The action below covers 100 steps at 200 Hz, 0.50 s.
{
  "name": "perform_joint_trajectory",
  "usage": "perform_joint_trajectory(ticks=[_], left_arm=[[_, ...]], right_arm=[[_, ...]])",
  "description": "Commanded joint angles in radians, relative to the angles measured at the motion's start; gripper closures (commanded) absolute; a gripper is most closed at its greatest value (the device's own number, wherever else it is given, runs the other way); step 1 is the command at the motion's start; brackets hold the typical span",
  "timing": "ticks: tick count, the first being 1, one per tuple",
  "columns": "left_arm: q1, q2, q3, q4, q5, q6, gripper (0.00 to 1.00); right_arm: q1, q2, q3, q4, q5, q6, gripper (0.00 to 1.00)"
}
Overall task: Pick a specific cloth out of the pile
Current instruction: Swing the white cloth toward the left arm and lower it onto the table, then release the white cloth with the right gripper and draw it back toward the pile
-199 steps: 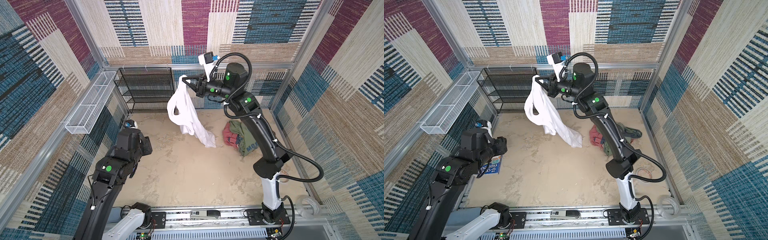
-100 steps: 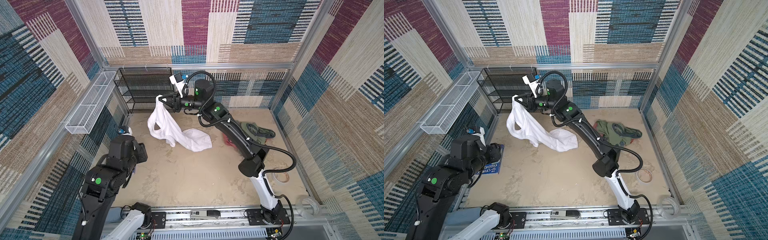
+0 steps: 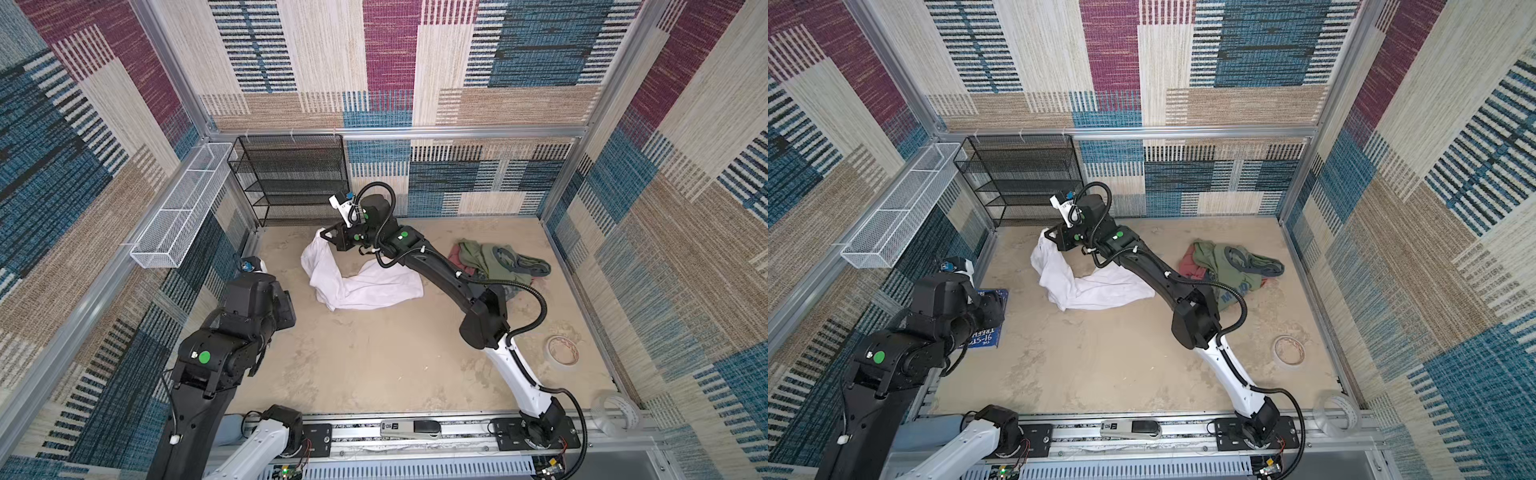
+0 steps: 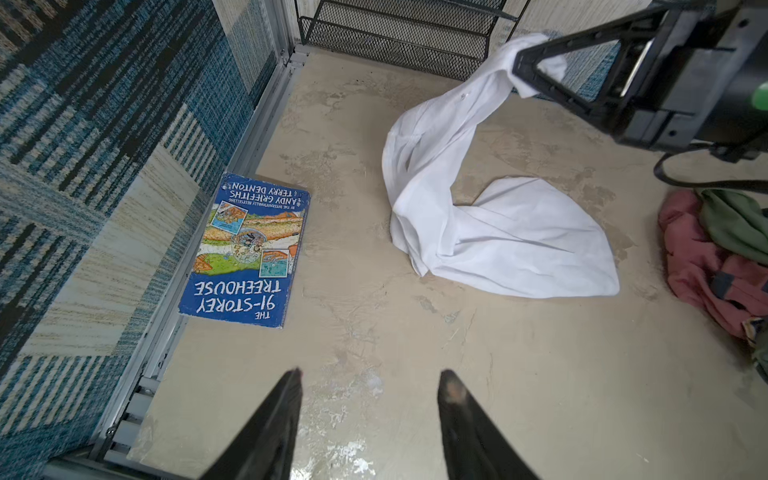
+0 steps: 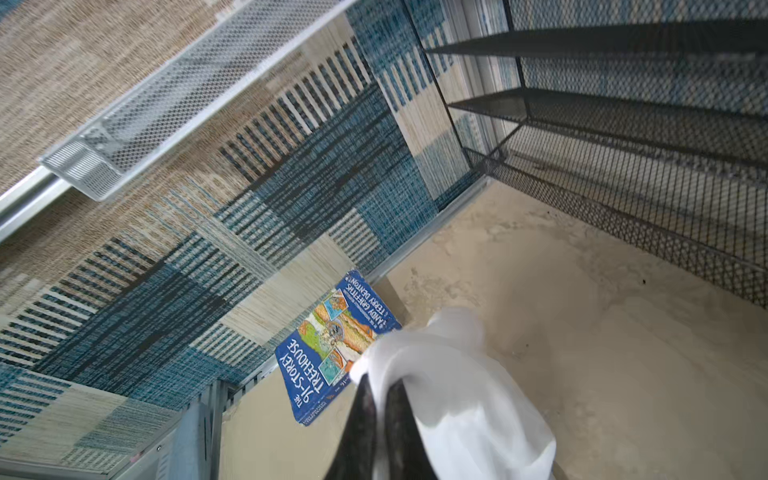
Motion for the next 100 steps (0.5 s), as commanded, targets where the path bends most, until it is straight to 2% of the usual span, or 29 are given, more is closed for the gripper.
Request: perform_joint_trajectory(ticks=[1, 41, 60, 100], left_arm=[[-0.001, 0.014, -0.015, 0.049, 0.002, -0.026, 0.44], [0.0, 0.04, -0.058, 0.111, 0.023, -0.035, 0.44], [0.0, 0.05, -0.083, 0.141, 0.031, -0.042, 0.44], [0.001, 0.073, -0.109, 0.182, 0.045, -0.049, 0.44]], right_arm=[[0.002, 0.019, -0.032, 0.022, 0.026, 0.002, 0.93], [0.005, 0.034, -0.123, 0.022, 0.082, -0.024, 0.88], [0.008, 0.029, -0.168, 0.024, 0.111, -0.039, 0.75], [0.025, -0.016, -0.247, 0.022, 0.176, -0.067, 0.62]])
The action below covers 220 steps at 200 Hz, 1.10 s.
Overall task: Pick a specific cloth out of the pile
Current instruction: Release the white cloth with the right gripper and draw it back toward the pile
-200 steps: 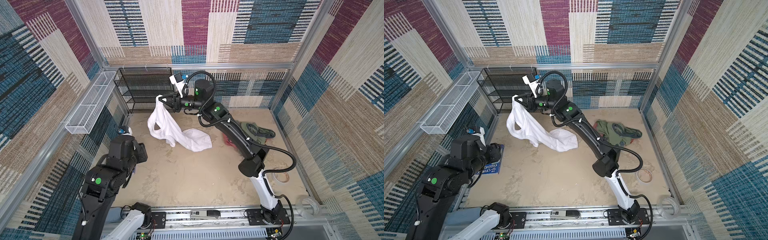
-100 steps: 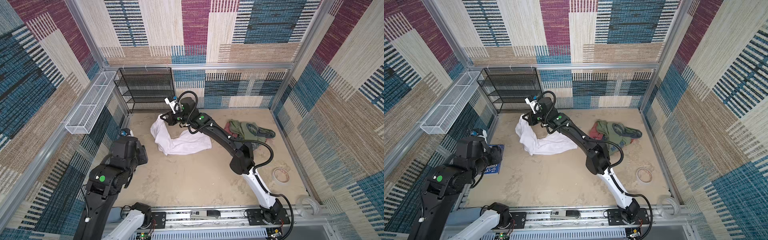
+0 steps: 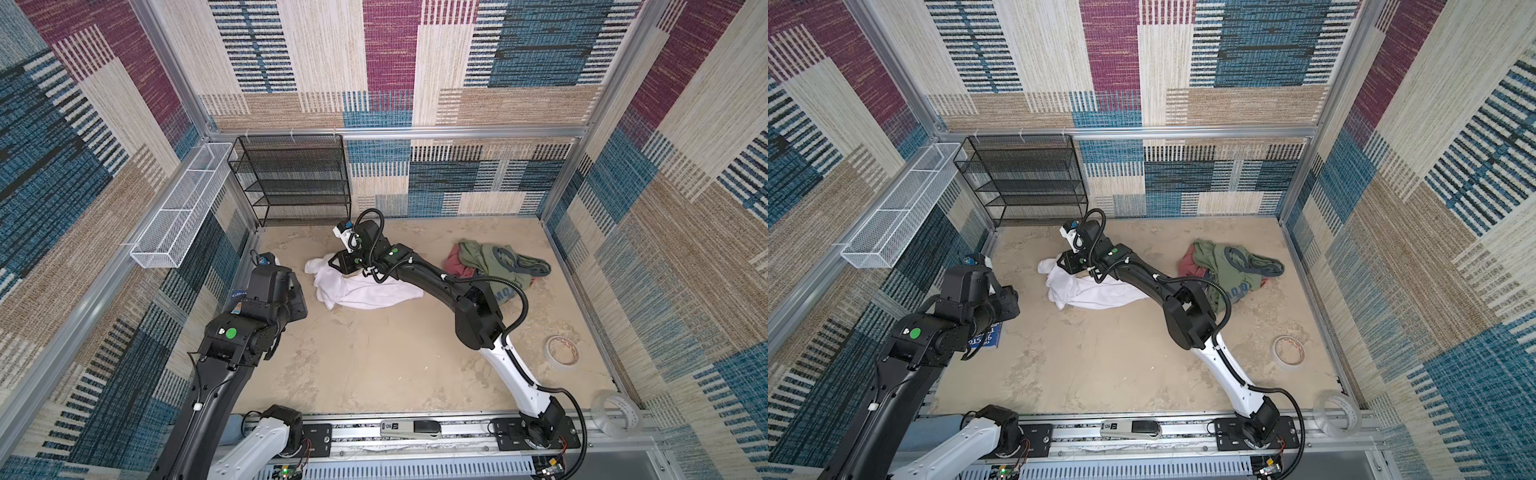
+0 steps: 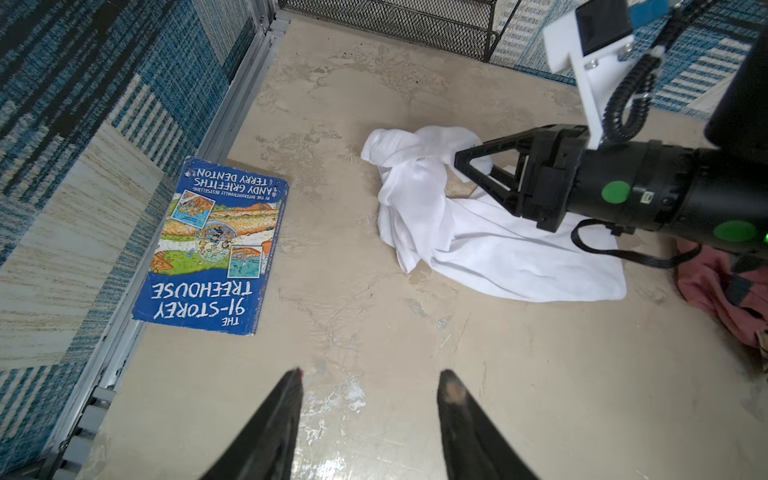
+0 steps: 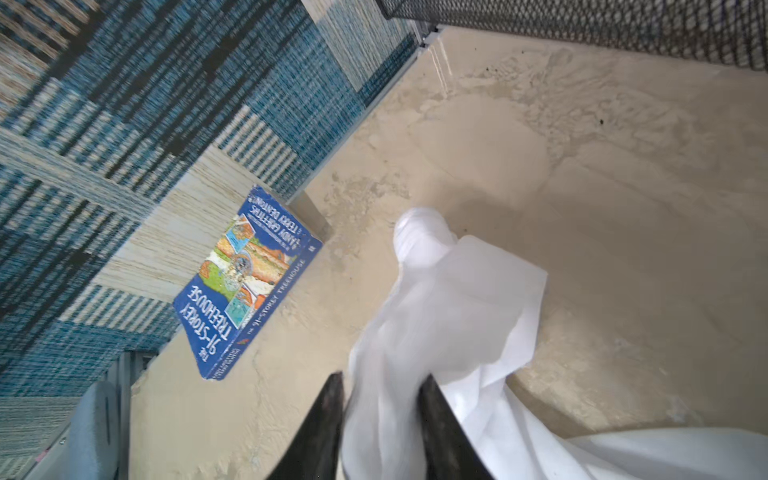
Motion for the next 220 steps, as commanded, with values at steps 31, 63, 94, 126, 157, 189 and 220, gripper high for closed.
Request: perform_joint_trajectory(ticks=[31, 63, 94, 126, 157, 189, 220], left_arm=[[-0.001, 0.022, -0.031, 0.078, 0.025, -0.008, 0.44], [0.0, 0.049, -0.056, 0.114, 0.058, 0.005, 0.45], [-0.012, 0.099, -0.059, 0.15, 0.124, 0.019, 0.47], [-0.062, 0.157, -0.062, 0.202, 0.154, 0.014, 0.48], [-0.109, 0.209, -0.058, 0.249, 0.17, 0.014, 0.49], [-0.155, 0.261, -0.057, 0.305, 0.182, 0.006, 0.49], [-0.189, 0.316, -0.05, 0.353, 0.203, 0.004, 0.49]], right_arm=[[0.018, -0.147, -0.178, 0.068, 0.106, -0.03, 0.48], [0.017, -0.278, -0.365, 0.134, 0.163, -0.025, 0.46], [0.018, -0.39, -0.505, 0.174, 0.21, -0.019, 0.45], [0.012, -0.506, -0.622, 0.199, 0.237, -0.002, 0.45], [-0.011, -0.63, -0.747, 0.227, 0.253, 0.014, 0.45], [-0.042, -0.782, -0.875, 0.261, 0.292, 0.013, 0.44], [-0.088, -0.895, -0.948, 0.261, 0.292, 0.01, 0.43]])
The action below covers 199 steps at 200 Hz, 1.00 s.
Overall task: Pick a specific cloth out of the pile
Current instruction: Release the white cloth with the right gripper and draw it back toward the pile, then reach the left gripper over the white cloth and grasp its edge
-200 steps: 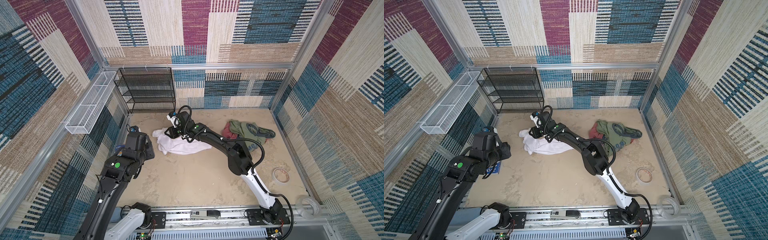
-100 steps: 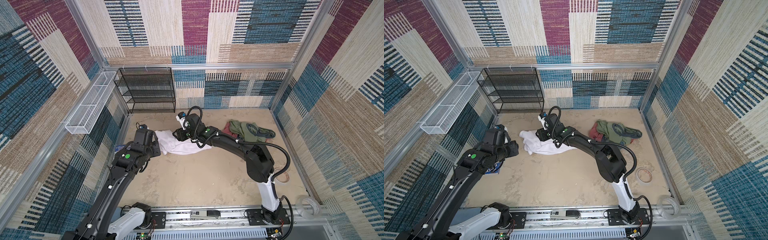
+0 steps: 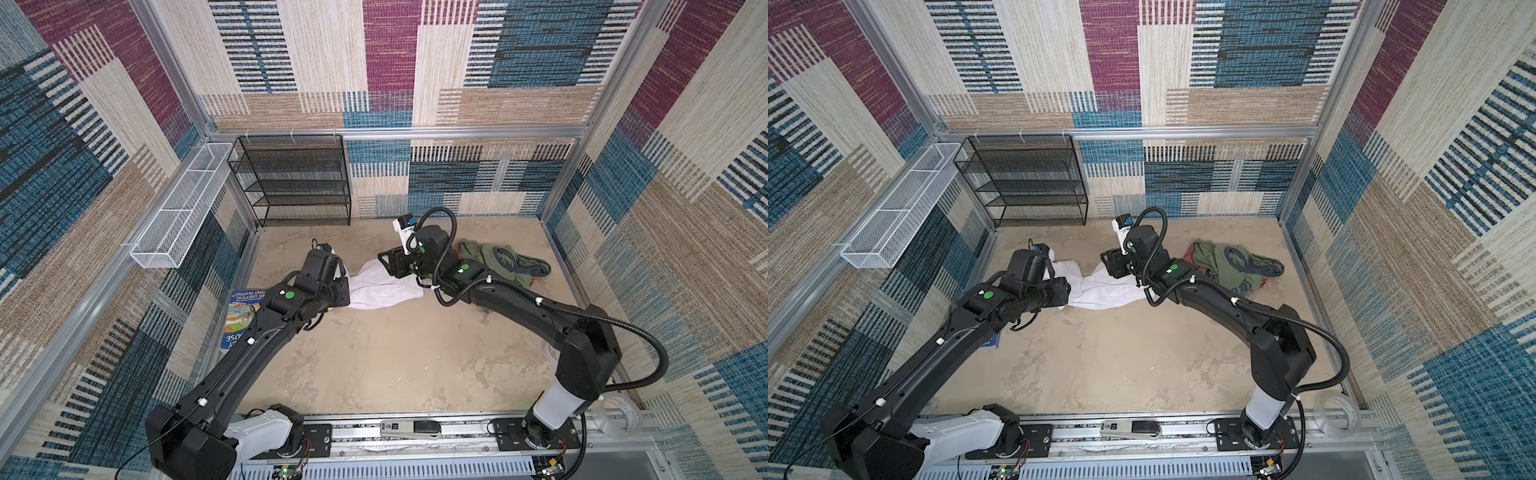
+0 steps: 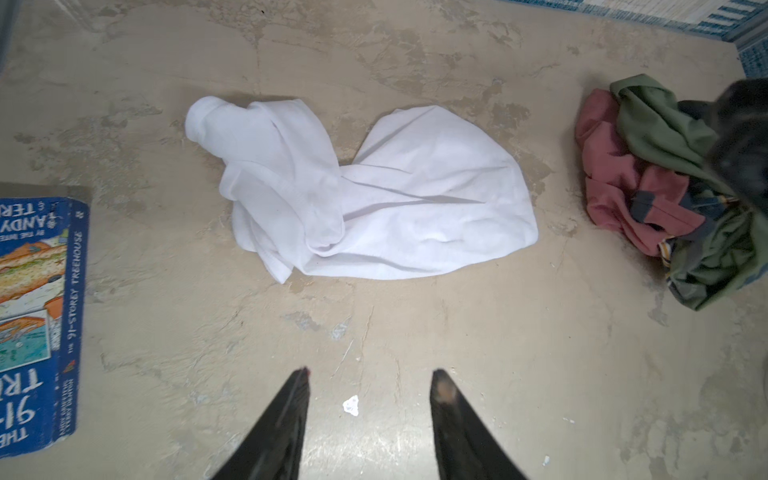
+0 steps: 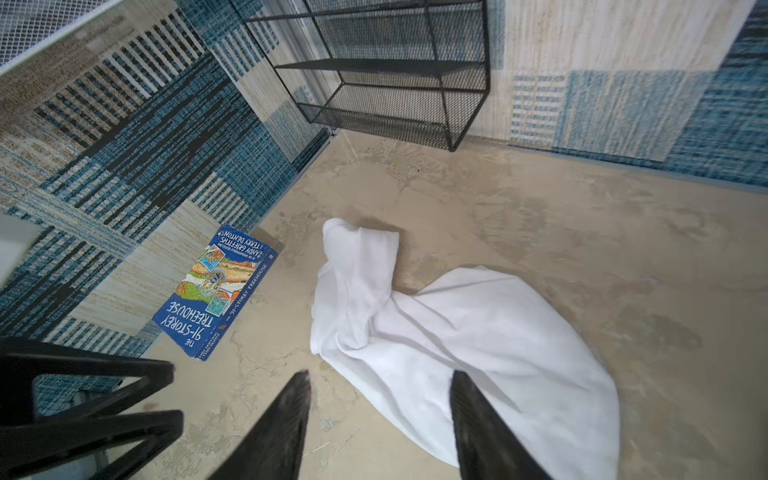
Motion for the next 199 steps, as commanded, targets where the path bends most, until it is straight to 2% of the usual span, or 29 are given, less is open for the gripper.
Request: perform_joint_trajectory(ticks=[1, 39, 95, 153, 199], left_arm=[[-0.021, 0.032, 0.01, 0.068, 0.02, 0.0, 0.49], [-0.069, 0.118, 0.026, 0.136, 0.024, 0.006, 0.49], [-0.145, 0.307, 0.134, 0.176, 0.015, 0.024, 0.47], [-0.212, 0.555, 0.29, 0.201, 0.011, 0.01, 0.47], [-0.226, 0.701, 0.385, 0.198, 0.015, 0.013, 0.47]], right_arm=[[-0.032, -0.062, -0.036, 0.048, 0.007, 0.01, 0.43], [-0.134, -0.166, -0.082, 0.033, -0.04, 0.033, 0.41], [-0.212, -0.326, -0.173, 0.03, -0.048, 0.034, 0.37], [-0.291, -0.419, -0.222, -0.024, -0.069, 0.029, 0.35], [-0.376, -0.438, -0.252, -0.031, -0.173, 0.051, 0.35]])
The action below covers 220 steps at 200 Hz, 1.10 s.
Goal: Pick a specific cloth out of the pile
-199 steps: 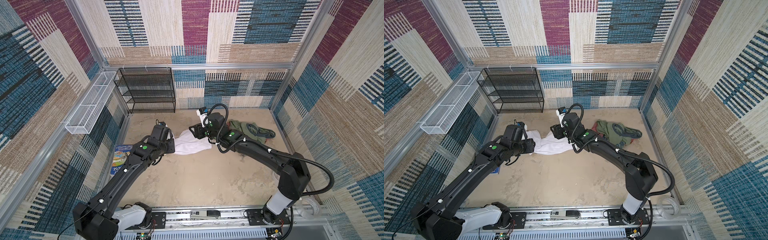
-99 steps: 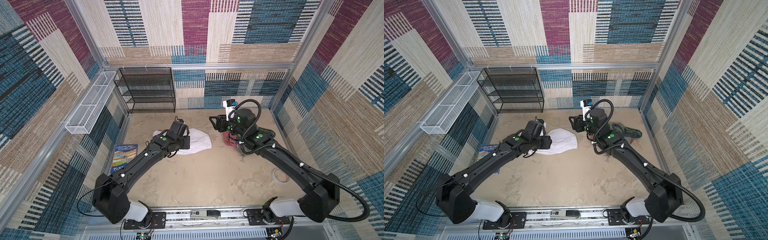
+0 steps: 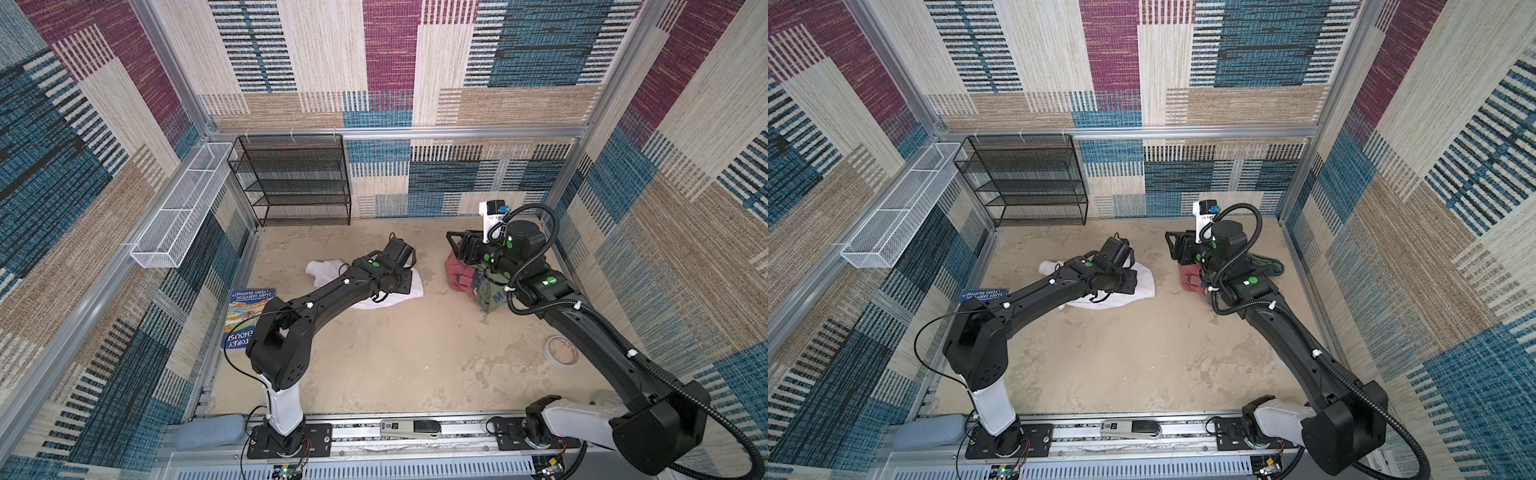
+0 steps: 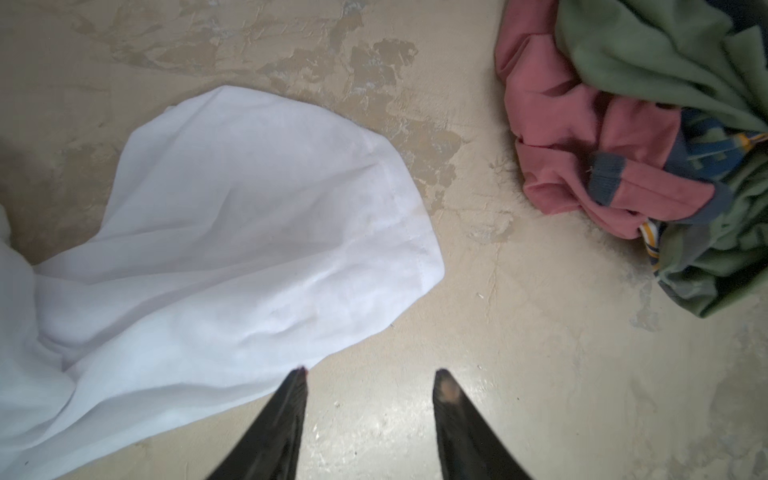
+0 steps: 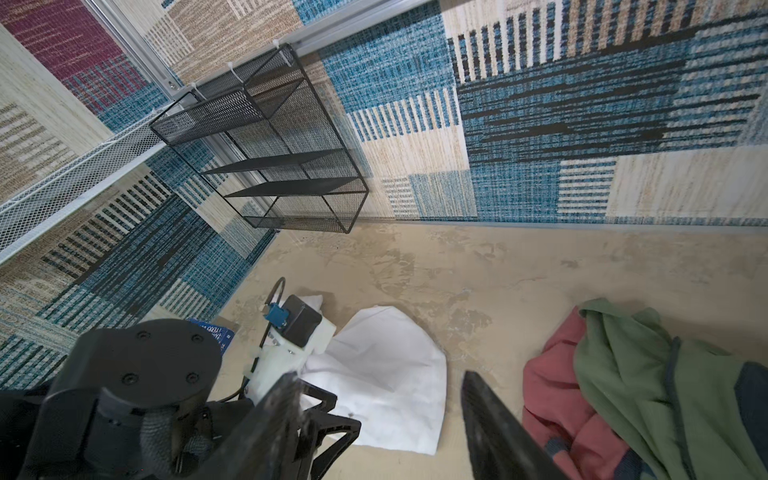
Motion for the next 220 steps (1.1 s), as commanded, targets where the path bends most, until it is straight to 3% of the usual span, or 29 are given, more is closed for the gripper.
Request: perform_joint_trajectory(ticks=[1, 83, 191, 220], left_arm=[[-0.004, 0.052, 0.04, 0.007, -0.008, 0.009, 0.47], [-0.066, 0.294, 0.246, -0.052, 0.004, 0.003, 0.46], [-0.068, 0.399, 0.293, -0.085, -0.028, -0.01, 0.49], [-0.068, 0.419, 0.311, -0.098, -0.039, -0.004, 0.54]], right_arm=[[-0.037, -0.009, -0.012, 0.002, -0.083, 0.022, 0.35], [-0.14, -0.028, -0.07, 0.018, -0.189, 0.037, 0.35], [-0.162, -0.005, -0.086, 0.042, -0.232, 0.045, 0.35], [-0.163, -0.003, -0.086, 0.044, -0.229, 0.046, 0.35]])
